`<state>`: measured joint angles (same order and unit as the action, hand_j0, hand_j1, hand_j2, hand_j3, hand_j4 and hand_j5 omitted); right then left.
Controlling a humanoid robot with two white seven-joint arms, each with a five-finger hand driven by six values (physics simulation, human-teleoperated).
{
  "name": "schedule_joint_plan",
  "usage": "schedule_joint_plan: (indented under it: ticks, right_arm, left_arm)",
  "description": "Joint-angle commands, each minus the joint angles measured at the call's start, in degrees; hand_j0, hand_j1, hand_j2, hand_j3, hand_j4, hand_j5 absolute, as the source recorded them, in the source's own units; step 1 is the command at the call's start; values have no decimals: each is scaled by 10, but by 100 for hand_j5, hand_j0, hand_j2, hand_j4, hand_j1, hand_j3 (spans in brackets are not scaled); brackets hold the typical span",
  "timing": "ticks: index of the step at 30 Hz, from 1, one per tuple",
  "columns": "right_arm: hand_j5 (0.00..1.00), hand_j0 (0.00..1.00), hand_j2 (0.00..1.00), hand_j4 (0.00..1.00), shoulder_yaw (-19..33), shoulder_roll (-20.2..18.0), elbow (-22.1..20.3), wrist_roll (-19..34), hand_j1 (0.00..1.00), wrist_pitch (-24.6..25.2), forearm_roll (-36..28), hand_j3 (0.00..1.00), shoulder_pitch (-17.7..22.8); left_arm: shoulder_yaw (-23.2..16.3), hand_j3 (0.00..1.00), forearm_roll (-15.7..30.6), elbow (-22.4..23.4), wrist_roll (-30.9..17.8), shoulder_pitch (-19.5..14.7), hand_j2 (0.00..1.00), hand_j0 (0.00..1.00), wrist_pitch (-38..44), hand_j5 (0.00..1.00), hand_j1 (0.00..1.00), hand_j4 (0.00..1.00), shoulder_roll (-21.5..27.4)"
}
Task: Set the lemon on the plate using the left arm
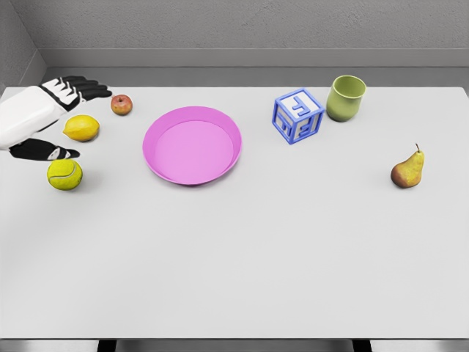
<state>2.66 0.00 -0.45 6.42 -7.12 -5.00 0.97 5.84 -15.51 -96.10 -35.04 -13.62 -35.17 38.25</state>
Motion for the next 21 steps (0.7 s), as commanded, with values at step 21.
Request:
schedule_joint_plan:
  ticks: [21]
  right_arm:
    - [100, 100, 100, 100, 0, 0, -1, -1, 100, 0, 0, 100, 0]
  left_arm:
    - [104, 100, -4, 1, 0, 43, 100, 100, 2, 100, 100, 100, 67]
